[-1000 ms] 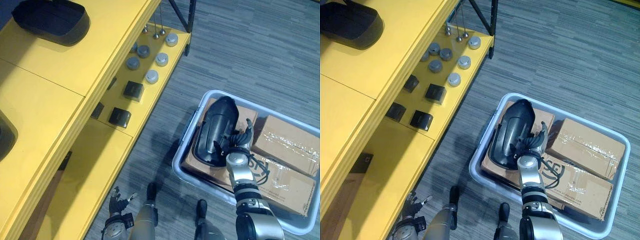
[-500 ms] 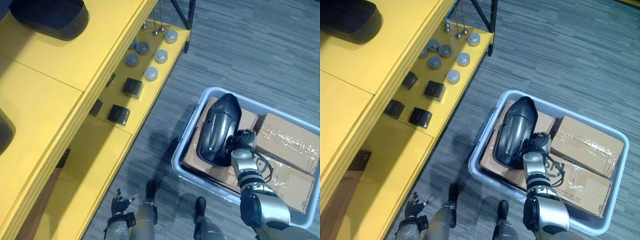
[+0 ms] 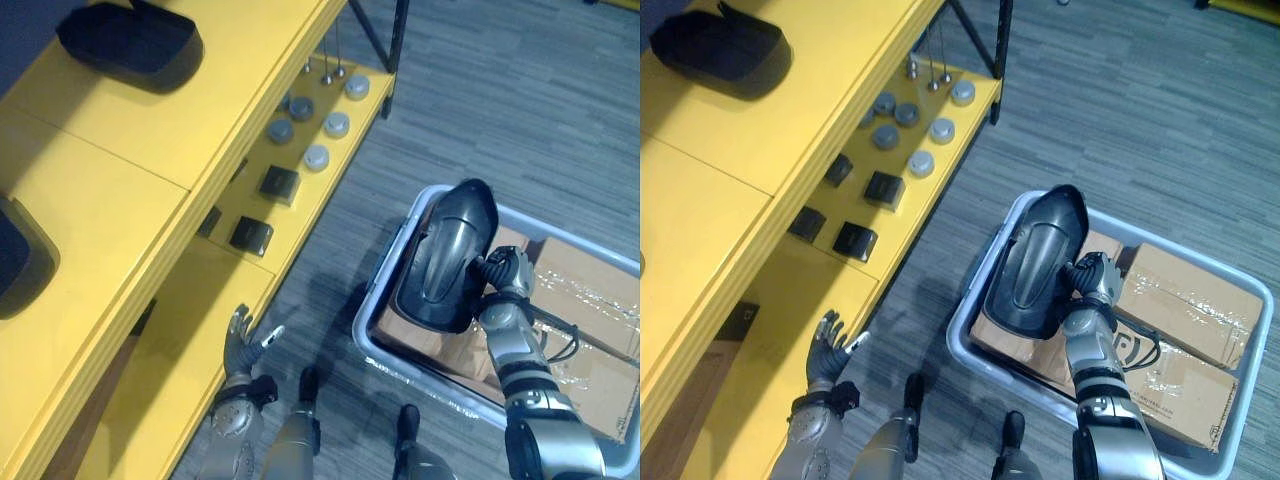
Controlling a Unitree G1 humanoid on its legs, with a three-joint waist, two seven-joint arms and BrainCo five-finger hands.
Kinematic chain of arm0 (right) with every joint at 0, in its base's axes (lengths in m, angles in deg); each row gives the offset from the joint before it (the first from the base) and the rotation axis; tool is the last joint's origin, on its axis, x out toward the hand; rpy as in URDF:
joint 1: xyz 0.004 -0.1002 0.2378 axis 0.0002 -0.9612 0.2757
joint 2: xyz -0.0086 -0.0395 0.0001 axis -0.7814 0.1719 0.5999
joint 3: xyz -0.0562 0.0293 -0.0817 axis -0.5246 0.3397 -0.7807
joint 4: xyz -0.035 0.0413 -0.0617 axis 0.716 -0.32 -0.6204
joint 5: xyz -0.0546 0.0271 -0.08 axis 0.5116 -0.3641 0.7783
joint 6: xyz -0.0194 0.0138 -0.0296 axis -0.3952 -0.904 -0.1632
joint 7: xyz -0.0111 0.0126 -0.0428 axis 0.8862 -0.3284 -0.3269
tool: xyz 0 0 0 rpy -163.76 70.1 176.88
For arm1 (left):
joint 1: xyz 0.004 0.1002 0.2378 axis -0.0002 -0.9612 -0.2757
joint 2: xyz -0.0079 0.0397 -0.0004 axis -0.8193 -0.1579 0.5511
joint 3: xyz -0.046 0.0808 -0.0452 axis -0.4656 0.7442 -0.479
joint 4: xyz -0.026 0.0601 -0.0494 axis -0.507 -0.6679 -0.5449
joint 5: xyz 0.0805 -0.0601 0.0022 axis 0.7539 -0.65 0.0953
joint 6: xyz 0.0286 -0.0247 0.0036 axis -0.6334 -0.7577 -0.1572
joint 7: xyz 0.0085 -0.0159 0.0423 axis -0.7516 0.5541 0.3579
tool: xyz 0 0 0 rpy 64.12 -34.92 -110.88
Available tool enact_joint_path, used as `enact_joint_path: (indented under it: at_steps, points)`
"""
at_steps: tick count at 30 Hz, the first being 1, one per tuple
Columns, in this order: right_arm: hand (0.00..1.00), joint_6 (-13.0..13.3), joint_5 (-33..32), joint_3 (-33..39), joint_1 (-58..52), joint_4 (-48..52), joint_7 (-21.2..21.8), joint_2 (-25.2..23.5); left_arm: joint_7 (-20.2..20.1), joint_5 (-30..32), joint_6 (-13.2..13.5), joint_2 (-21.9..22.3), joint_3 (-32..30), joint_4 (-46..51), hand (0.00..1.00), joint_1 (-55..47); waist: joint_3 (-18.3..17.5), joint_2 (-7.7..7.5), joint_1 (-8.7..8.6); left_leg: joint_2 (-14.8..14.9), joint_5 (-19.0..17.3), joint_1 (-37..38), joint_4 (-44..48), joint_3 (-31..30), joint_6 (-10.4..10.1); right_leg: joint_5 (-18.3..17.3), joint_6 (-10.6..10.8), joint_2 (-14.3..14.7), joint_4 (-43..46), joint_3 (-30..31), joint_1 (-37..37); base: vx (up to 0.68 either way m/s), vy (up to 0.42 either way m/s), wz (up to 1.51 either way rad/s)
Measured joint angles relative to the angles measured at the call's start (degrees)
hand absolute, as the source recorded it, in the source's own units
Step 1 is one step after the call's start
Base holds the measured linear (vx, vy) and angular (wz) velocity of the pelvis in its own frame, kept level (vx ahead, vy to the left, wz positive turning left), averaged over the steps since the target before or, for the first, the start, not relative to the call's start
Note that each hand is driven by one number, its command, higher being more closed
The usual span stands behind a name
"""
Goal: Walk over and take plastic housings, then place them on the shelf
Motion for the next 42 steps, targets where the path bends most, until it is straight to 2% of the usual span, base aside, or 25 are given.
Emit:
enact_joint_path:
  at_steps: [2, 3, 7, 11, 14, 17, 20, 27, 31, 34, 35, 42]
  points:
    - [1.0, 0.1, 1.5, -2.1, -1.9, 3.0, 0.6, 0.0, -1.2, -2.7, 0.0, -1.3, 1.8, 0.2, 0.0, 1.4, -1.2, -0.26, -1.11, -0.2, 0.1, 1.4, -1.0, 0.2, 0.0, 0.0, 0.0, 0.0, -0.7, 0.0, 1.3, 0.03, -0.007, -0.04]
    - [1.0, 0.2, 2.7, -3.8, -3.7, 4.4, 1.6, 0.0, -3.2, -6.6, -0.1, -2.6, 4.1, 0.2, 0.0, 2.4, -3.0, -0.85, -1.68, -0.1, 0.5, 2.8, -2.3, 0.4, -0.1, 0.0, 0.0, 0.0, -1.5, 0.0, 2.3, 0.05, -0.023, 0.01]
    - [1.0, 0.5, 3.8, -7.3, -5.8, 5.5, 3.7, -0.3, -7.4, -16.1, -1.1, -5.2, 10.6, -1.5, 0.0, 7.4, -7.6, -2.47, -2.64, 0.1, 1.4, 6.6, -5.7, 0.8, -0.5, 0.1, 0.0, 0.1, -2.9, 0.0, 4.9, 0.06, -0.034, -0.02]
    - [1.0, 1.3, 3.7, -10.6, -6.4, 12.6, 4.3, -0.7, -9.6, -25.6, -3.1, -6.9, 16.3, -7.7, 0.0, 14.7, -11.7, -2.67, -4.07, 0.4, 2.0, 9.5, -8.2, 1.7, -0.9, 0.1, -0.1, 0.2, -3.9, 0.2, 6.9, 0.04, -0.017, -0.08]
    - [1.0, 2.7, 3.7, -13.5, -6.6, 14.0, 4.4, -1.5, -10.9, -32.4, -4.9, -7.3, 20.4, -12.1, 0.0, 18.1, -13.5, -3.16, -4.94, 1.0, 2.6, 12.3, -10.0, 2.1, -1.3, 0.3, -0.3, 0.6, -4.7, 0.3, 8.8, 0.01, -0.016, -0.08]
    - [1.0, 3.0, 3.7, -17.0, -7.3, 14.1, 4.8, -2.4, -12.4, -37.9, -6.1, -7.3, 23.5, -12.4, 0.0, 18.4, -15.6, -3.17, -5.21, 1.8, 3.7, 13.3, -12.1, 2.9, -1.7, 0.6, -0.8, 1.3, -4.9, 0.9, 8.4, -0.03, -0.019, -0.13]
    - [1.0, 3.1, 3.7, -19.7, -8.0, 14.0, 5.6, -2.8, -14.0, -41.7, -7.4, -7.8, 24.9, -12.8, 0.0, 18.6, -16.0, -3.16, -5.25, 2.1, 5.1, 14.7, -14.4, 3.9, -1.8, 0.9, -1.2, 1.7, -5.4, 1.8, 8.4, -0.05, -0.009, -0.16]
    - [1.0, 3.1, 3.6, -22.3, -10.0, 13.8, 6.6, -3.4, -15.9, -49.0, -7.5, -9.3, 26.4, -13.7, 0.0, 20.3, -18.4, -3.2, -5.72, 2.3, 6.7, 15.1, -16.5, 4.1, -1.7, 2.2, -1.2, 2.1, -6.6, 1.9, 8.3, -0.04, 0.006, -0.03]
    - [1.0, 3.1, 3.5, -24.1, -10.4, 13.8, 7.1, -2.6, -16.7, -51.1, -7.2, -9.9, 26.9, -13.6, 0.0, 21.1, -19.8, -3.18, -5.78, 2.4, 6.9, 15.0, -16.5, 4.0, -1.7, 3.0, -1.2, 2.3, -8.2, 1.8, 9.0, 0.0, 0.0, 0.0]
    - [1.0, 3.1, 3.5, -26.6, -10.7, 13.8, 7.2, -0.9, -17.1, -50.8, -7.2, -12.8, 29.9, -13.4, 0.0, 22.2, -20.8, -3.17, -5.76, 2.5, 7.0, 15.0, -16.5, 3.8, -1.7, 3.4, -1.4, 2.5, -8.8, 1.6, 9.4, 0.0, 0.002, 0.01]
    - [1.0, 3.1, 3.5, -27.4, -10.8, 13.8, 7.5, -0.1, -17.2, -50.4, -7.3, -14.5, 31.7, -13.2, 1.0, 23.2, -20.9, -3.17, -5.73, 2.5, 7.0, 15.0, -16.5, 3.7, -1.7, 3.5, -1.4, 2.5, -8.9, 1.5, 9.6, -0.03, 0.006, 0.04]
    - [1.0, 3.3, 3.6, -31.1, -12.1, 17.0, 7.8, 3.6, -16.5, -42.7, -9.6, -20.8, 38.0, -12.9, 1.0, 26.1, -21.3, -3.15, -5.65, 2.5, 7.1, 14.9, -16.5, 3.7, -1.7, 4.2, -1.4, 2.8, -10.1, 1.5, 9.9, 0.0, 0.001, 0.0]
